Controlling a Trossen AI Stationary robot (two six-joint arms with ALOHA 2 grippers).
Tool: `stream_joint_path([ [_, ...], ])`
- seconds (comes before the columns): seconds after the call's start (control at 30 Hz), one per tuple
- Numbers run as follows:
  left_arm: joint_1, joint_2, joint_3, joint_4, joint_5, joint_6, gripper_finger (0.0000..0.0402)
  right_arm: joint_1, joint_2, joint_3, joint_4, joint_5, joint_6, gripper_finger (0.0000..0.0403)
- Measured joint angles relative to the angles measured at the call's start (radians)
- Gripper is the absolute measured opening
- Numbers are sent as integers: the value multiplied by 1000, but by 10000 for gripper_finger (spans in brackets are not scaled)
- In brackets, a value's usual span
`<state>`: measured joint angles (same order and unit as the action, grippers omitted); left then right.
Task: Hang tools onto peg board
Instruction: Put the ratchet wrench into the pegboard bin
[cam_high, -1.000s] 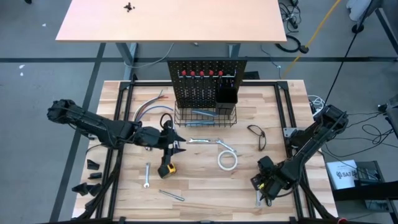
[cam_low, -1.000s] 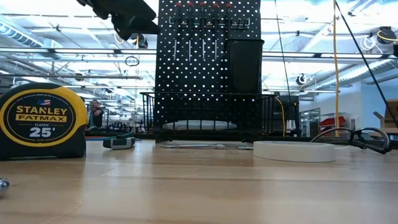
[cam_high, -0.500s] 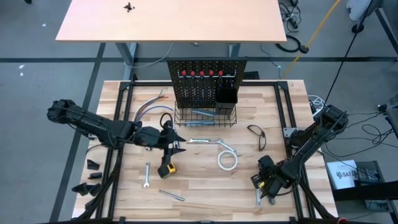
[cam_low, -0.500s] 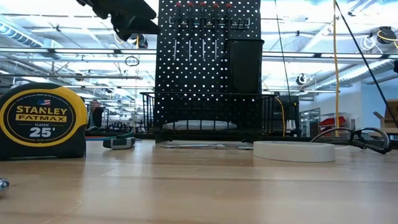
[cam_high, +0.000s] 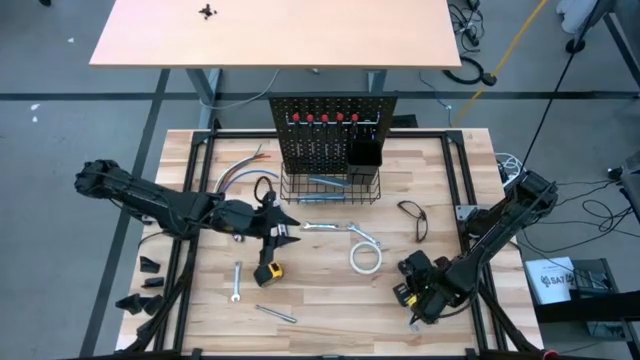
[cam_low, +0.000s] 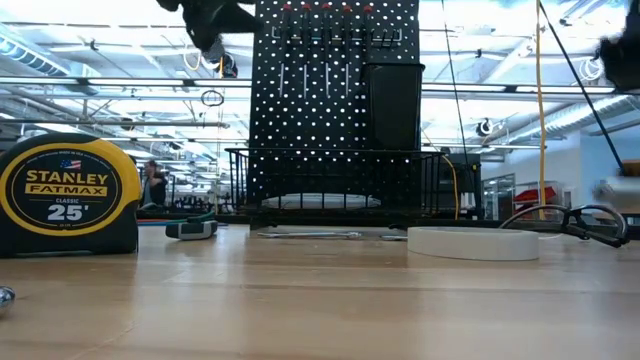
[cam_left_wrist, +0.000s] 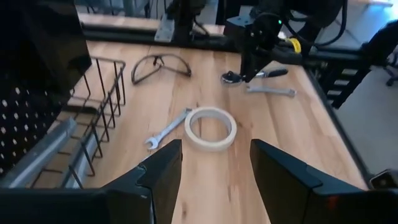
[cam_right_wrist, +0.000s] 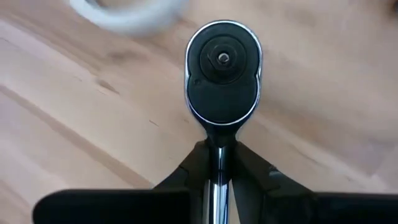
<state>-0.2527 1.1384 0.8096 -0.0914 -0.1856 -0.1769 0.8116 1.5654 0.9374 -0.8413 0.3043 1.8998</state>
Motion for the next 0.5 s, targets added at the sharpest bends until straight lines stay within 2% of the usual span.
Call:
stream_joint_path([
  [0.2,0,-101,7,-5,-3,0,193,-58,0,213,-241,192,-148,37],
  [0.33,0,-181,7,-30,-20,-21,193,-98,0,349,-240,335,-386,37],
  [0.5,0,-287,7,-140,-70,-70,193,-183,-2,490,-181,433,-734,37],
])
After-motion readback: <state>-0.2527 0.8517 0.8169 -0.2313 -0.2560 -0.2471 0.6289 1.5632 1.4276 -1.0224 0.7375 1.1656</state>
